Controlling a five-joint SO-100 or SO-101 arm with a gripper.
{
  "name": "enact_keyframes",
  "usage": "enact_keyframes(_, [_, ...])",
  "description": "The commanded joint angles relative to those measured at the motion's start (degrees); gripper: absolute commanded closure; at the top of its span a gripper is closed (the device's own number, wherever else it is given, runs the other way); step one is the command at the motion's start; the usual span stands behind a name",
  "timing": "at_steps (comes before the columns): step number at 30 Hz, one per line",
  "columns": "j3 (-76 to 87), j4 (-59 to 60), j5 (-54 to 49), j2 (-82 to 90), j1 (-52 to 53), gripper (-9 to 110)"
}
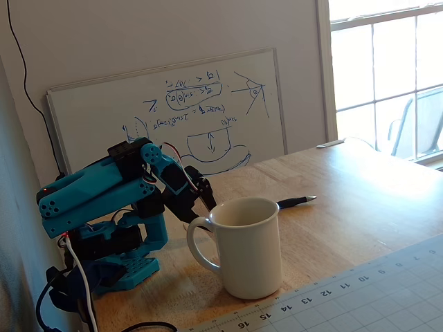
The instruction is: Grasp a pen and put it in a mug.
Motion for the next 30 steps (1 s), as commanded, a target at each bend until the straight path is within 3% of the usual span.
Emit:
enact_keyframes(1, [-1.1, 0.3, 0.4, 1.4, -0.7, 100])
enact_keyframes(21, [-7.6, 0.0, 1.2, -2.2, -0.7, 100])
enact_keyframes(30, [-27.3, 0.0, 22.1, -23.6, -5.5, 100])
